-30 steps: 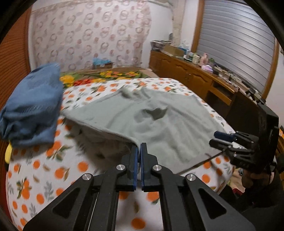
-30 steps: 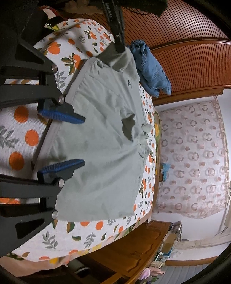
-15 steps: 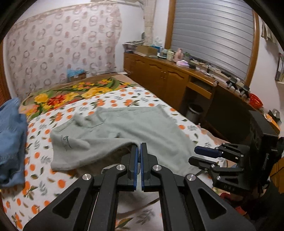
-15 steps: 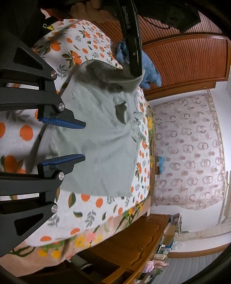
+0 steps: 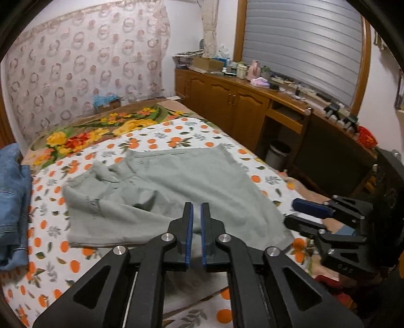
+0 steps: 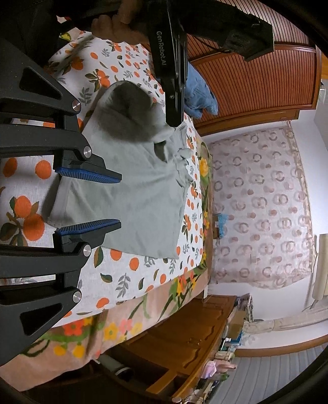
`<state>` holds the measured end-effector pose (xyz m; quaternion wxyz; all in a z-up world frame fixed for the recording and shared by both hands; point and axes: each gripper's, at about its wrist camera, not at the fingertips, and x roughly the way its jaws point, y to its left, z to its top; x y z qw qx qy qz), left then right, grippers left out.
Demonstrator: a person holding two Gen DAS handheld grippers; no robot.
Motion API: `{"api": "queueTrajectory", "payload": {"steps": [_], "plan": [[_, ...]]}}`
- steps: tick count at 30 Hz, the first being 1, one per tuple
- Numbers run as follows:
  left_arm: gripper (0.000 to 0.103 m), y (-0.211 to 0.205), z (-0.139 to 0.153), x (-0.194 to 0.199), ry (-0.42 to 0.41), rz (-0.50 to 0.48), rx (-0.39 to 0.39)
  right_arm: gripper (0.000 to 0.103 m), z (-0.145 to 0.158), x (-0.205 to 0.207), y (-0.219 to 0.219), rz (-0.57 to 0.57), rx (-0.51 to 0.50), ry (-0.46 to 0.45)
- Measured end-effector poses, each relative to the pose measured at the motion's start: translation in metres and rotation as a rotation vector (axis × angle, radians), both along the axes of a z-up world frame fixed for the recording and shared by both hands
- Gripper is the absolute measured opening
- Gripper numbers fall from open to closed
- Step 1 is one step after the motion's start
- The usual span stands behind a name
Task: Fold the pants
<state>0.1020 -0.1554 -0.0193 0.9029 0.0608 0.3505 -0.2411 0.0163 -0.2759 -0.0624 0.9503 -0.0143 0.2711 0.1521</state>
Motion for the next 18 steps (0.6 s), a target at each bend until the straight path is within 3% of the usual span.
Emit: {"api": "queueTrajectory", "payload": {"steps": [6, 10, 12, 13, 18], "plan": [[0.042, 0.019, 0.002, 0.002, -0.036, 0.060, -0.004, 0.030, 0.004, -0.001, 0.001, 0.010, 0.001, -0.008], [0.049, 0.034, -0.004, 0.006, -0.032, 0.101, 0.003, 0.030, 0.006, 0.002, 0.002, 0.015, -0.011, -0.012], [0.062, 0.042, -0.008, 0.007, -0.032, 0.120, 0.002, 0.030, 0.007, 0.004, 0.002, 0.019, -0.012, -0.012], [0.077, 0.046, -0.010, 0.007, -0.033, 0.131, -0.008, 0.030, 0.008, 0.005, 0.001, 0.021, -0.012, -0.012], [0.079, 0.062, -0.020, 0.005, -0.027, 0.168, -0.010, 0.030, 0.009, 0.007, 0.004, 0.033, -0.019, -0.016]]}}
